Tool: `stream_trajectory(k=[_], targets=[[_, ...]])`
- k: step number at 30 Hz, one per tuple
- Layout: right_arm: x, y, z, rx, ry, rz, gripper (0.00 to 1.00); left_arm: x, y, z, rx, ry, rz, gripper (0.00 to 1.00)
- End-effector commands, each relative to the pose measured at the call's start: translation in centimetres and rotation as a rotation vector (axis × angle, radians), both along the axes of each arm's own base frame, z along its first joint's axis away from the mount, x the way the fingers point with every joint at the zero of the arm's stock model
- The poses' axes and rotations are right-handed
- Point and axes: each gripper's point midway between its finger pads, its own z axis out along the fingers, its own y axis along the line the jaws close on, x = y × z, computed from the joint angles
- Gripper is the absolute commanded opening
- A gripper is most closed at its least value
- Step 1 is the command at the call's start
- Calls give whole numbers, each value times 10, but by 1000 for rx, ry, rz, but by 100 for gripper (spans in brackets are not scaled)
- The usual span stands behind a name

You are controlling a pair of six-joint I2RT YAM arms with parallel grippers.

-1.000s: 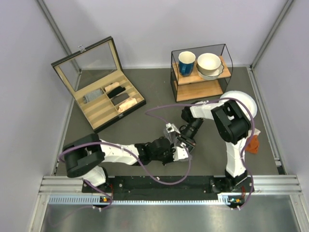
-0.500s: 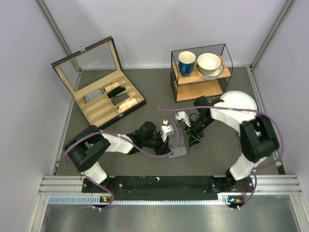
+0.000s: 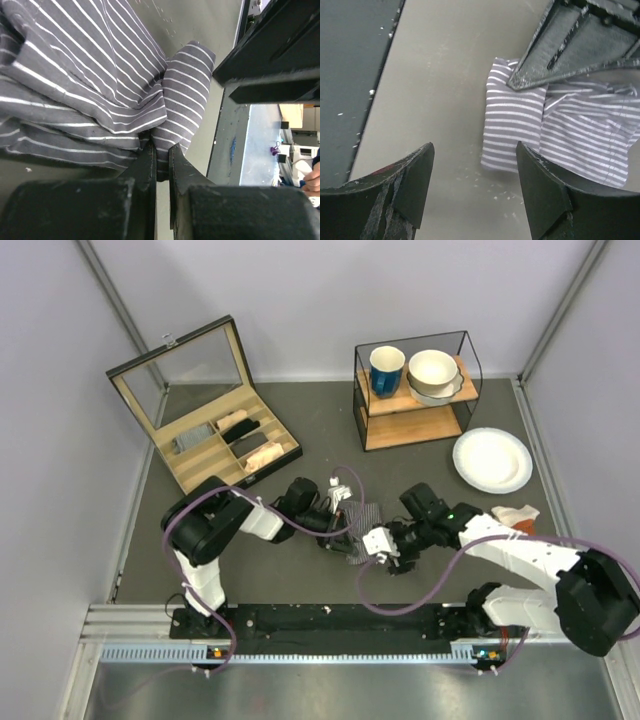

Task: Roll the underwear
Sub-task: Roll the underwear to the center of the board.

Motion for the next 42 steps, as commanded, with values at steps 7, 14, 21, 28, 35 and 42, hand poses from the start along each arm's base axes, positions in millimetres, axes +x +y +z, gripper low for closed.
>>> stream_trajectory(k=[7, 14, 21, 28, 35, 42], targets=[[41, 22, -28, -100, -314, 32, 66, 13, 0, -13, 80, 69, 66, 2], [42, 4, -53, -252, -258, 14, 27, 29, 8, 17, 12, -15, 140, 15], [22, 4, -42, -247, 35, -58, 15, 62, 50, 85, -58, -375, 337, 49], [5, -6, -27, -273, 531, -145, 13, 38, 85, 138, -226, -818, 399, 52], [4, -8, -41, -355, 868, -214, 16, -21, 70, 163, -377, -1203, 174, 60], [9, -9, -44, -387, 921, -263, 20, -37, 18, 93, -42, -1233, -176, 64]])
